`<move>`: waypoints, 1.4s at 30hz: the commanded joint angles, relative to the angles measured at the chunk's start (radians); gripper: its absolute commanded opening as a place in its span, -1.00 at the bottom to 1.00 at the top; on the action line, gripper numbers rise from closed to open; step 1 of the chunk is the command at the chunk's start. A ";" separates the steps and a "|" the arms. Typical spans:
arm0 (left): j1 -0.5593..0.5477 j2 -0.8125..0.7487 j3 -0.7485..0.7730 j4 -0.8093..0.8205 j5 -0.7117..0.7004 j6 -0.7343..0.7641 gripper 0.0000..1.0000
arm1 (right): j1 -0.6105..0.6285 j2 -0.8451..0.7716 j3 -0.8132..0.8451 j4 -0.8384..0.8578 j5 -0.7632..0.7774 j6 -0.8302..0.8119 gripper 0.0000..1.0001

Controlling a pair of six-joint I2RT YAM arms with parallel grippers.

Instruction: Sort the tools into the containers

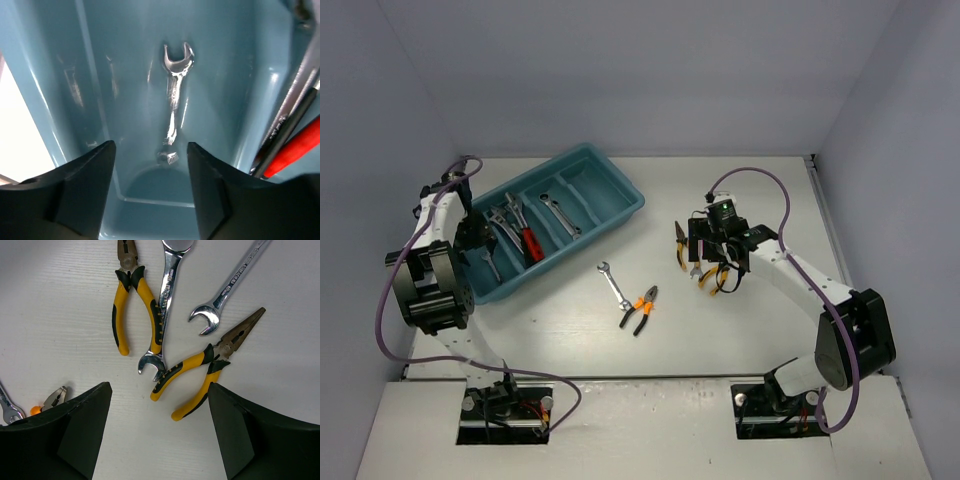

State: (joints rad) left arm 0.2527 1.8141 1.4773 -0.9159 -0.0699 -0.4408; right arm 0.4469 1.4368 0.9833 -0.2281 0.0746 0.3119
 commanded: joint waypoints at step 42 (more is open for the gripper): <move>-0.915 0.087 -0.022 0.202 0.017 -0.585 0.00 | 0.002 -0.072 -0.023 0.029 0.044 0.012 0.51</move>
State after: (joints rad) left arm -0.6669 1.9338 1.4421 -0.7391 -0.0725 -0.9887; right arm 0.4465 1.4051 0.9569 -0.2276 0.0910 0.3164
